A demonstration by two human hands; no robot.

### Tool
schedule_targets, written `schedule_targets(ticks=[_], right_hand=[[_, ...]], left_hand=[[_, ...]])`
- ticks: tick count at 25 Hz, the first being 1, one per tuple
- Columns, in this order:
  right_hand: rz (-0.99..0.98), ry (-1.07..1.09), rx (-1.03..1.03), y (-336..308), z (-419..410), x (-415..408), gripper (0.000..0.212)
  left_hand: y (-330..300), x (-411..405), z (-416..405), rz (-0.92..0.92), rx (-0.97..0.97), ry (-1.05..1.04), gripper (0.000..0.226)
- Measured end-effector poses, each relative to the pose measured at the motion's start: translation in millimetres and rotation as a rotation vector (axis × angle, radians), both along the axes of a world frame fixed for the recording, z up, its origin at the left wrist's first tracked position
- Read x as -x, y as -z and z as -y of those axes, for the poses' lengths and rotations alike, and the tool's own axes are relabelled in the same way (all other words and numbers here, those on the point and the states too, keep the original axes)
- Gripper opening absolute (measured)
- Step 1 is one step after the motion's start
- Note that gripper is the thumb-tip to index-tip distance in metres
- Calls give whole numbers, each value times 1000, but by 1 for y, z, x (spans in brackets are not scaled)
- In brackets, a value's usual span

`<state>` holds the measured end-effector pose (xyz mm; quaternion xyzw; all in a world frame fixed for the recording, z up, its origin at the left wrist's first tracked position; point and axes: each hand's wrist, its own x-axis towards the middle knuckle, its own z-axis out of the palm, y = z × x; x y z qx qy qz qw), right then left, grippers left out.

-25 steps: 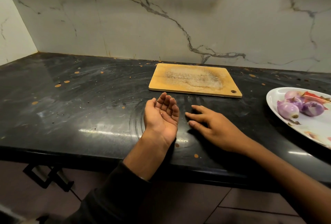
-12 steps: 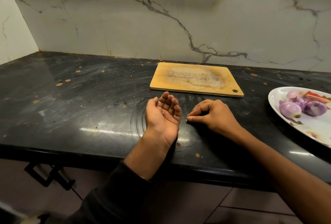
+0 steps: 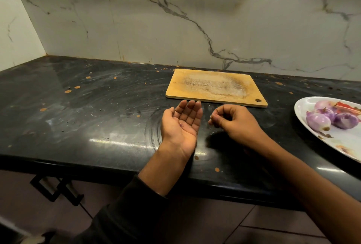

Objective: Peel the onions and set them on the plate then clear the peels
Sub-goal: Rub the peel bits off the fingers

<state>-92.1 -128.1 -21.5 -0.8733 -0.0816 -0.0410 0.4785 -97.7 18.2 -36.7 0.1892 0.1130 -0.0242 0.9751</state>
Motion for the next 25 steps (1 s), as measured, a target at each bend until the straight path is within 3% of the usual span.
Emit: schedule_targets(ticks=[2,6,9,15,25], right_hand=[[38,-41,-81,-11,-10,7,13],[297,-152,192,-20,-34,21,13],[316,-200,289,-17,-40,24,19],[203,-186,134,-22,-36,21,26],[344,-201,-72,-20,-113,48,16]], left_hand=[[-1,0,3,12,-10,6,43],[-6,-1,10,8,3,28,46],[-8,0,9,23,25,35,47],[-8,1,4,64,120,63,48],[-21,34,-60,172,142,-77,47]])
